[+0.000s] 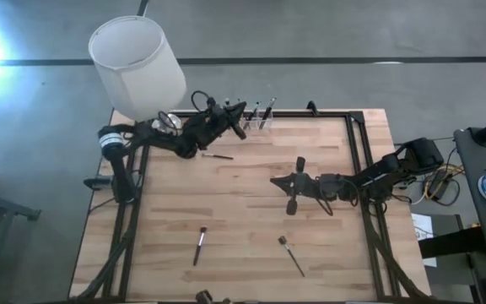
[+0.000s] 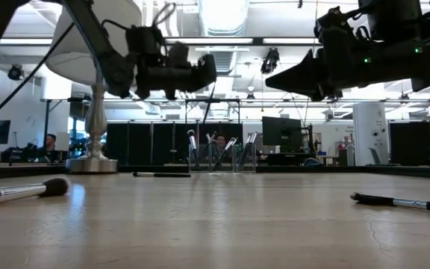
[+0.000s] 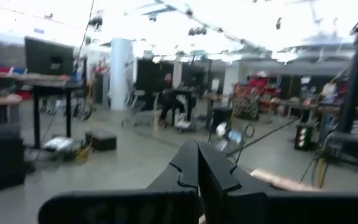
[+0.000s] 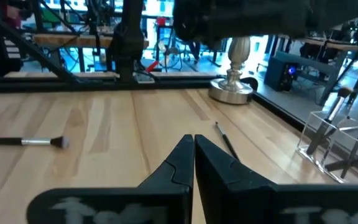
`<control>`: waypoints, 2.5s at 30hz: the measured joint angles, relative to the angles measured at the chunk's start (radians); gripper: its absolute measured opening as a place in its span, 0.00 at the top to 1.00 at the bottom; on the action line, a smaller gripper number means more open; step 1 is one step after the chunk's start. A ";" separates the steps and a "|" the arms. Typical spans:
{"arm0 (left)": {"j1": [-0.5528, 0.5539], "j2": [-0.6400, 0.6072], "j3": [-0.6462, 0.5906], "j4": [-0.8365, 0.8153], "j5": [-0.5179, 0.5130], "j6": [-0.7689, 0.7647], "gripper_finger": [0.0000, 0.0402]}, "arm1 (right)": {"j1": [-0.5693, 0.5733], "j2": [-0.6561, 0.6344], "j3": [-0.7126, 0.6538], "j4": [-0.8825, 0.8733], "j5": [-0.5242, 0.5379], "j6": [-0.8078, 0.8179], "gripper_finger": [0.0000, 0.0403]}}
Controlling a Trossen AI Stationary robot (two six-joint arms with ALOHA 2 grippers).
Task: Put items in baskets/containers
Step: Put the eyeshadow brush into the transparent organizer
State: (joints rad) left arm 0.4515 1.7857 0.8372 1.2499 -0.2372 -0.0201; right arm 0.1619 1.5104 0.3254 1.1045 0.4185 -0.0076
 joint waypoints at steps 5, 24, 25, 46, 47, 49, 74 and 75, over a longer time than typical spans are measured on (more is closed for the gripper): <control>0.033 0.061 0.053 -0.028 0.005 0.003 1.00 | 0.000 -0.003 -0.001 -0.001 -0.001 0.001 0.98; 0.061 0.155 0.086 0.005 -0.019 0.056 1.00 | 0.032 -0.004 -0.002 0.000 -0.001 -0.022 0.98; 0.064 0.158 0.086 0.006 -0.019 0.051 1.00 | 0.032 -0.004 -0.002 0.000 -0.001 -0.022 0.98; 0.066 0.157 0.085 -0.081 -0.050 -0.034 1.00 | 0.035 -0.004 -0.002 0.000 -0.004 -0.019 0.98; 0.066 0.157 0.085 -0.082 -0.048 -0.036 0.99 | 0.035 -0.004 -0.002 0.000 -0.004 -0.019 0.98; 0.066 0.155 0.085 -0.093 -0.033 -0.041 0.97 | 0.037 -0.004 -0.002 0.000 -0.004 -0.020 0.98; -0.124 -0.204 0.080 -0.787 0.151 0.152 0.99 | 0.039 -0.004 -0.002 -0.013 -0.004 -0.021 0.98; -0.146 -0.228 0.066 -0.805 0.151 0.159 0.99 | 0.038 -0.004 -0.002 -0.013 -0.004 -0.021 0.98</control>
State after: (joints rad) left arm 0.3054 1.5574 0.9034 0.4446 -0.0864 0.1385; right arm 0.2001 1.5063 0.3233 1.0916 0.4145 -0.0288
